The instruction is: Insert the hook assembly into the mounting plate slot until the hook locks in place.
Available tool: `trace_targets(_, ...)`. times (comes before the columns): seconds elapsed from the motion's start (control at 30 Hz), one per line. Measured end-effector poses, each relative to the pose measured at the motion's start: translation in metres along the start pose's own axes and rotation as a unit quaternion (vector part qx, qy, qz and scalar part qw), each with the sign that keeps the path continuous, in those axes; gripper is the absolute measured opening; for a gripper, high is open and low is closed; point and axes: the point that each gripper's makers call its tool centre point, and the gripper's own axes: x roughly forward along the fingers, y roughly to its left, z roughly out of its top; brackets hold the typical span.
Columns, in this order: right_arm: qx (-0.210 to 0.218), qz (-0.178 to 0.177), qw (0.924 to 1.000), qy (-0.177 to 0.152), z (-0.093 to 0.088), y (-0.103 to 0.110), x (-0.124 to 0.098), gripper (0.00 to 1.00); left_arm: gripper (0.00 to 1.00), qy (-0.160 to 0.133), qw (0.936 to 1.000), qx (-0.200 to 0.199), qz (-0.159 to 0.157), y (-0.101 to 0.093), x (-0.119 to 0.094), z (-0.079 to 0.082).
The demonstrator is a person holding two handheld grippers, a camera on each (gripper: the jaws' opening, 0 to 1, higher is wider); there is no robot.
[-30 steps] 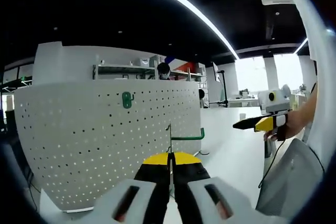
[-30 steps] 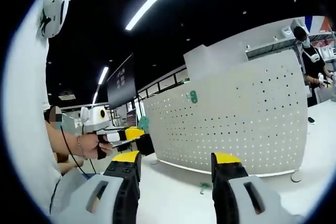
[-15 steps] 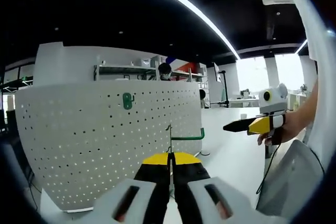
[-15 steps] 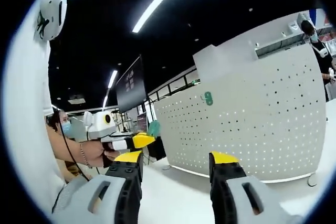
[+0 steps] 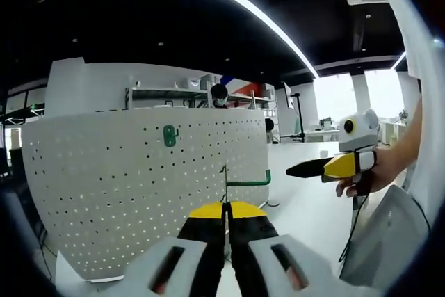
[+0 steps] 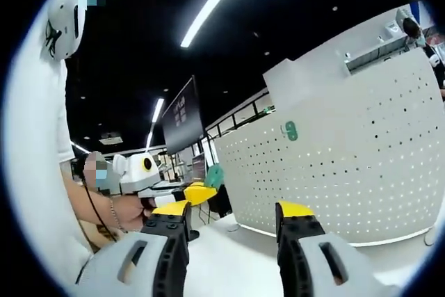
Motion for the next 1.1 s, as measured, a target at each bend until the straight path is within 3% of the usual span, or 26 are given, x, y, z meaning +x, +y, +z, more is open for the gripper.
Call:
trace_targets(0.23, -0.014, 0.020, 0.9997, 0.009, -0.003, 0.011, 0.014, 0.44, 0.01, -0.002, 1.0000, 0.001, 0.003, 0.001, 0.000, 0.001)
trace_targets(1.1, 0.014, 0.047, 0.9987, -0.007, -0.001, 0.026, 0.056, 0.36, 0.01, 0.001, 1.0000, 0.002, 0.009, 0.003, -0.001, -0.001)
